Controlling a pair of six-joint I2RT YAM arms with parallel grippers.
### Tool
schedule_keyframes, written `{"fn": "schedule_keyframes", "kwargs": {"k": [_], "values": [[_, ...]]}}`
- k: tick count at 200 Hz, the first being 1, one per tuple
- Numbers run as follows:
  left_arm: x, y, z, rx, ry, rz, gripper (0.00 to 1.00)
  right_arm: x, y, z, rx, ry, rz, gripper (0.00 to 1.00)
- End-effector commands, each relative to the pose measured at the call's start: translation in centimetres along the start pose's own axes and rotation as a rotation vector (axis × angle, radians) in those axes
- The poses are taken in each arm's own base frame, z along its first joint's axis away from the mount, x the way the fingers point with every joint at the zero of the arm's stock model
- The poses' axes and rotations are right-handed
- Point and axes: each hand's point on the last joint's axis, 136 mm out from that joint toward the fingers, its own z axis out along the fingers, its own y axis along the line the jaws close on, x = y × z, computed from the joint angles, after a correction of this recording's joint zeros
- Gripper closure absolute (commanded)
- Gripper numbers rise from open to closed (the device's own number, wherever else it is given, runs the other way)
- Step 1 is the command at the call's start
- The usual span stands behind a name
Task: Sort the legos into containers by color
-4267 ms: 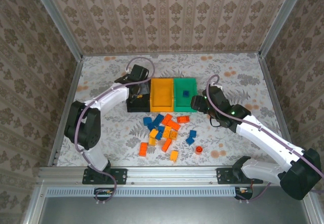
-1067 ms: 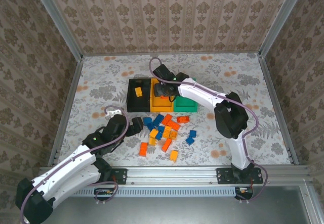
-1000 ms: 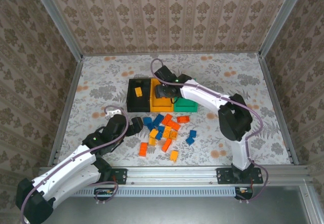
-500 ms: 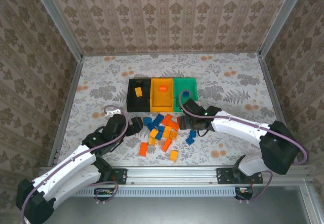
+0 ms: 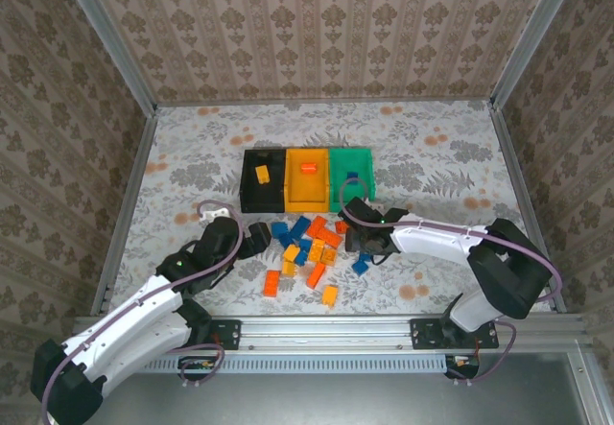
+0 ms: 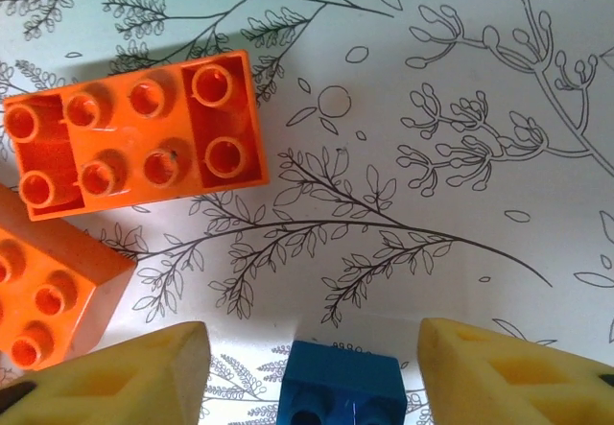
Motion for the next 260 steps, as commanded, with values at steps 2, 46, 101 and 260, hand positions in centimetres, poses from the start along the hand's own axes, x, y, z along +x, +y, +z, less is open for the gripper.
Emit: {"fn": "schedule_keyframes", "kwargs": {"k": [2,46,101,260], "values": [[0.4,0.3,0.4,-0.001,0.008,-0.020,0.00,1.5,-1.1,0.8,0.035,0.038,0.025,0.42],[0.2,0.4,0.4,-0.001,0.004,-0.020,0.00,2.8,-2.1,1.4,0.059,0.071,0.031,0.54],[-0.2,0.0,0.4,0.004,0.003,-0.010,0.00,-1.0,-0.2,-2.3,-0.039,-0.036,0.003,0.72],[0.9,-0.5,1.2,-0.021,0.110,0.067,0.00,-19.6,3.2,-0.9,0.014,-0.176,0.030,0.46]]}}
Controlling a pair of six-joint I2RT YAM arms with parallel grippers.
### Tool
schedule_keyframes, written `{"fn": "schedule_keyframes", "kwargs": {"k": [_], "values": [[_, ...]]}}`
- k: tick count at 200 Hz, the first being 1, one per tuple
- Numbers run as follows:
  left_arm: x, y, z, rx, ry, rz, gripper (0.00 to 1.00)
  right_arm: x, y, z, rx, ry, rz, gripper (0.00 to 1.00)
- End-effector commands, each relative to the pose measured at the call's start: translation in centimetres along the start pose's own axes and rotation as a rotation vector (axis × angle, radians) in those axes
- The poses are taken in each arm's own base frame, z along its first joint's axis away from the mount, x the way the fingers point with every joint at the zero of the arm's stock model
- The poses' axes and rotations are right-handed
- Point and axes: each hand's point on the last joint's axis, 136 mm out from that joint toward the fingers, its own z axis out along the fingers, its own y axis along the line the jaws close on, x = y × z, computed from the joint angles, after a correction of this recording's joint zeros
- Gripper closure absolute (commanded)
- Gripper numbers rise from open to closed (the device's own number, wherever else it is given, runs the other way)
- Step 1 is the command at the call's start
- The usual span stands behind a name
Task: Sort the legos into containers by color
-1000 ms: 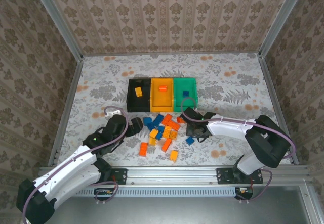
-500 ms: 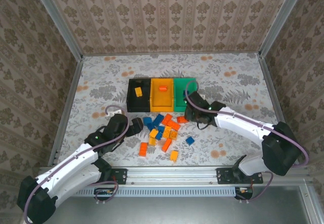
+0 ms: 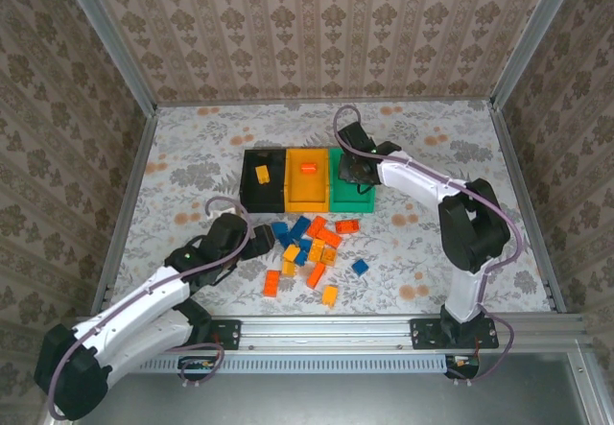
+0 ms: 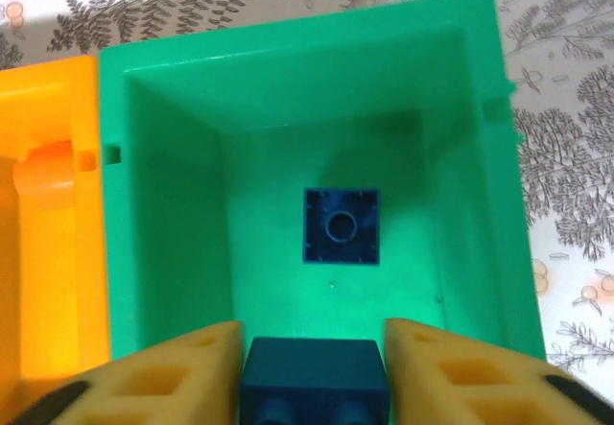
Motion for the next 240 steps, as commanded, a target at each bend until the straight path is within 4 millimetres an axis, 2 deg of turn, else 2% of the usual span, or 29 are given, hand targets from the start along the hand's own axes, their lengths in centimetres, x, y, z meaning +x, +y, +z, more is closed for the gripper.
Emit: {"fn": "schedule_keyframes", "kwargs": {"k": [1,16,36,59,89,131,177,199,240], "values": [[-0.6,-0.8,-0.4,0.011,0.012,0.037,0.00,-0.5,-0.5,-0.4,0.035,0.014,-0.021,0.45],[-0.4,-0.9,-0.3,0.007,0.028,0.054,0.00,-0.8,-0.2,-1.0,0.018,0.006,-0.012,0.35],[0.0,-1.3,-0.2,0.007,0.060,0.083,0.00,-1.0,0.1,-2.4,-0.013,-0.013,-0.007,0.29],[1.2,-1.9,0.1,-0.003,0.106,0.149,0.01,-0.1,-0.1,-3.7,-0.041,-0.029,-0.004,0.28],[3.7,-2.8,0.5,-0.043,0.198,0.261,0.09,1.6,-1.0,-4.5,-0.066,-0.034,0.014,0.27],[7.9,-1.6,-0.2,-0.163,0.292,0.397,0.14,3.3,-2.5,-4.7,-0.057,-0.034,0.024,0.27],[11.6,0.5,0.3,-0.269,0.354,0.434,0.17,3.2,-3.0,-5.3,-0.073,-0.055,0.049,0.26],[12.2,0.4,1.2,-0.271,0.366,0.447,0.23,2.9,-3.0,-5.8,-0.082,-0.066,0.056,0.26],[12.9,0.5,2.3,-0.284,0.394,0.462,0.42,2.3,-3.2,-7.1,-0.094,-0.099,0.066,0.25]]}}
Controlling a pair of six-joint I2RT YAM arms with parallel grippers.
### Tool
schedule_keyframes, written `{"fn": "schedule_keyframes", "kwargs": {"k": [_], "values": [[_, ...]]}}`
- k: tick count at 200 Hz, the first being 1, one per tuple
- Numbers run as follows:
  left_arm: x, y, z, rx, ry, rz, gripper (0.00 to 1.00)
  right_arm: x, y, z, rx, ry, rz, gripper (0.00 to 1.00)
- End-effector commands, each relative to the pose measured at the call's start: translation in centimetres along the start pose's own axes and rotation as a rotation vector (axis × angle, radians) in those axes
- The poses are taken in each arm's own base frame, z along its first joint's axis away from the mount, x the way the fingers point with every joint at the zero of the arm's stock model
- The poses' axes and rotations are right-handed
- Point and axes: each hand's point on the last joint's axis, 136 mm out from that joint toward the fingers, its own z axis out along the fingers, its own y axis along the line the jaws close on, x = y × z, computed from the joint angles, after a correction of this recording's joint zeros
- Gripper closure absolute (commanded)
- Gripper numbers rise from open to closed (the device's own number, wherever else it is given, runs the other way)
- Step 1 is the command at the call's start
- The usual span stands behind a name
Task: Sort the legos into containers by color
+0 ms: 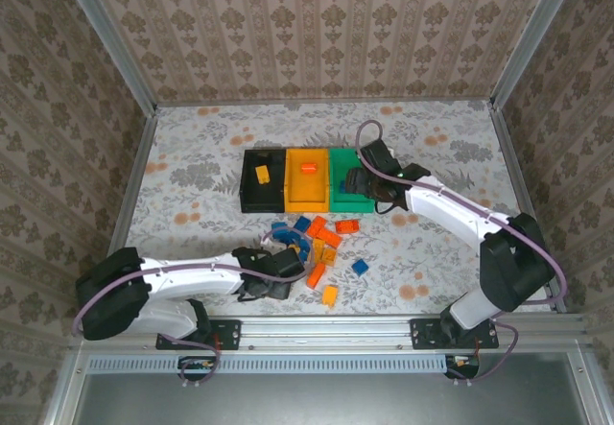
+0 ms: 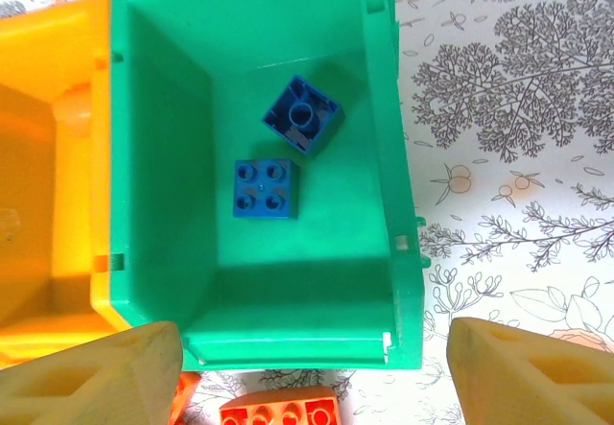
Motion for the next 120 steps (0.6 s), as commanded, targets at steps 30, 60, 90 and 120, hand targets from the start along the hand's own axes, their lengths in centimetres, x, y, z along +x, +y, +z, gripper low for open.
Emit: {"fn": "schedule_keyframes", "kwargs": {"k": [30,60,90,120], "values": [[0.7,0.9,1.4,-0.047,0.034,-0.003,0.55,-1.0,-0.4,-1.8,-0.022,-0.053,0.036,0.25],[-0.2,1.4,-0.2,-0.051,-0.011,-0.018,0.66,-1.1,-0.4,-2.1,-0.030,-0.062,0.046,0.25],[-4.4,1.7,-4.2,-0.001,-0.145,-0.038,0.70,-0.7,-0.6,-2.4,-0.041,-0.064,0.060,0.25],[-11.6,1.1,-8.4,0.121,-0.304,-0.090,0.70,0.2,-1.2,-2.8,-0.058,-0.069,0.083,0.25]]}}
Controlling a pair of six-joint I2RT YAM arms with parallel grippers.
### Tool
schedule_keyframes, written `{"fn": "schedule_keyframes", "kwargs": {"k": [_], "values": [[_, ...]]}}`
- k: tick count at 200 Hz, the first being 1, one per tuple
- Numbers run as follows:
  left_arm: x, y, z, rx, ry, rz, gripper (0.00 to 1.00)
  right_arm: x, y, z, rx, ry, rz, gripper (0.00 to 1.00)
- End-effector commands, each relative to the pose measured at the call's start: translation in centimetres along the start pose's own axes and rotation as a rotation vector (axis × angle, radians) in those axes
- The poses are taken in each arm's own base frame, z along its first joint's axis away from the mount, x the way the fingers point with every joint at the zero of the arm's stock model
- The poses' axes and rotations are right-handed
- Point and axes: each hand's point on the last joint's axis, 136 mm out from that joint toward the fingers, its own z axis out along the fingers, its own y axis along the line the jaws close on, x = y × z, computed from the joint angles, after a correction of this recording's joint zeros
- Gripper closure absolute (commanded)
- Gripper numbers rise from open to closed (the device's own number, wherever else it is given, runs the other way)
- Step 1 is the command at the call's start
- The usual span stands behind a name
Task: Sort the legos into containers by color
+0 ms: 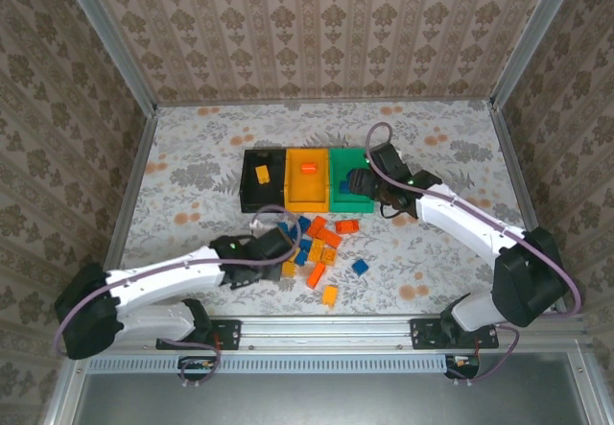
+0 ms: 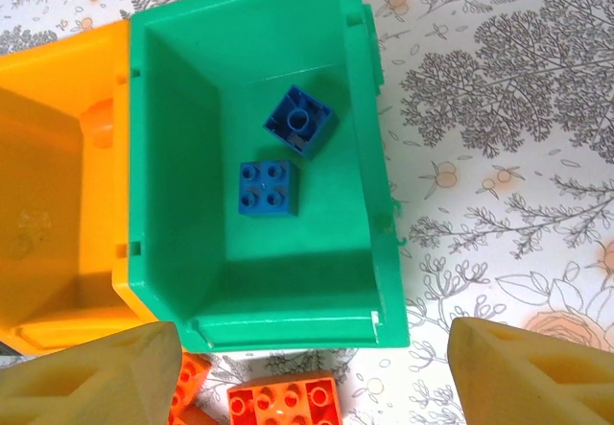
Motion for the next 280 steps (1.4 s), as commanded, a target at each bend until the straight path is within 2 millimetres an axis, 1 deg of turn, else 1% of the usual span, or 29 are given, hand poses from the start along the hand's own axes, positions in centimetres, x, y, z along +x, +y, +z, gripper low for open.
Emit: {"fn": "schedule_keyframes", "kwargs": {"k": [1,14,26,28,44,58,64,69,85,103,106,125,132,142,153,167,188,204,215,224,235,240,245,270,280], "values": [[-6.6,-1.0,-2.8,0.065,-0.152,0.009,0.70,0.0,-0.3,-1.2,-0.031,-0.030,0.042,0.25],[-9.9,-2.0,-3.4,0.086,-0.202,0.011,0.70,0.7,-0.9,-1.1,-0.025,-0.020,0.048,0.25],[-12.5,-3.1,-3.3,0.083,-0.226,0.034,0.70,1.3,-1.4,-1.2,-0.017,-0.010,0.046,0.25],[-13.1,-3.4,-3.5,0.089,-0.236,0.036,0.70,1.4,-1.4,-1.2,-0.016,-0.009,0.046,0.25],[-16.4,-5.1,-2.7,0.094,-0.255,0.062,0.70,1.9,-2.1,-1.3,-0.004,-0.006,0.046,0.25],[-19.2,-6.0,-1.9,0.085,-0.272,0.065,0.70,2.5,-2.6,-1.5,-0.001,-0.004,0.053,0.24],[-20.0,-6.3,-1.0,0.078,-0.263,0.069,0.70,2.7,-2.8,-1.5,-0.001,-0.002,0.054,0.25],[-20.9,-6.5,-0.7,0.074,-0.268,0.071,0.70,2.9,-2.9,-1.5,-0.001,0.001,0.056,0.25],[-23.0,-6.7,1.0,0.045,-0.265,0.067,0.70,3.3,-3.3,-1.7,0.003,0.005,0.059,0.24],[-24.5,-6.6,3.1,0.023,-0.240,0.052,0.70,3.6,-3.5,-2.0,-0.001,0.007,0.060,0.24],[-24.6,-6.6,3.6,0.016,-0.231,0.052,0.70,3.6,-3.6,-2.0,-0.001,0.005,0.061,0.24],[-25.2,-6.8,5.7,-0.001,-0.203,0.045,0.70,3.9,-3.8,-2.3,-0.003,0.006,0.061,0.24],[-25.6,-7.0,6.0,-0.002,-0.202,0.042,0.70,4.0,-3.8,-2.4,-0.006,0.006,0.061,0.24],[-25.5,-7.2,7.0,-0.009,-0.184,0.042,0.70,4.1,-3.8,-2.5,-0.011,0.010,0.061,0.24],[-25.6,-7.3,7.7,-0.014,-0.170,0.033,0.66,4.3,-3.8,-2.6,-0.017,0.016,0.059,0.24],[-25.5,-7.5,8.4,-0.011,-0.154,0.025,0.57,4.6,-3.8,-2.7,-0.023,0.027,0.058,0.24],[-25.7,-7.8,8.4,-0.001,-0.156,0.017,0.46,5.4,-4.0,-2.8,-0.031,0.048,0.055,0.23],[-25.8,-8.0,7.6,0.013,-0.167,0.014,0.38,6.1,-4.1,-2.9,-0.041,0.070,0.053,0.23],[-25.9,-8.3,6.7,0.031,-0.183,0.011,0.33,6.6,-4.1,-2.9,-0.045,0.088,0.048,0.23],[-26.0,-8.6,5.7,0.051,-0.203,0.010,0.30,7.2,-4.1,-3.0,-0.052,0.103,0.038,0.23],[-26.1,-9.1,3.9,0.084,-0.240,0.005,0.25,7.9,-4.1,-3.1,-0.058,0.123,0.022,0.23],[-25.8,-9.3,3.3,0.097,-0.250,0.007,0.22,8.3,-4.1,-3.1,-0.060,0.133,0.013,0.23],[-25.9,-9.5,2.3,0.116,-0.273,0.004,0.19,8.7,-4.0,-3.1,-0.064,0.144,0.004,0.22],[-24.4,-10.4,-1.2,0.186,-0.327,0.004,0.04,10.7,-3.5,-3.3,-0.084,0.193,-0.051,0.22],[-23.2,-10.7,-2.1,0.207,-0.335,0.015,0.00,11.6,-3.3,-3.4,-0.087,0.211,-0.078,0.22]]}}
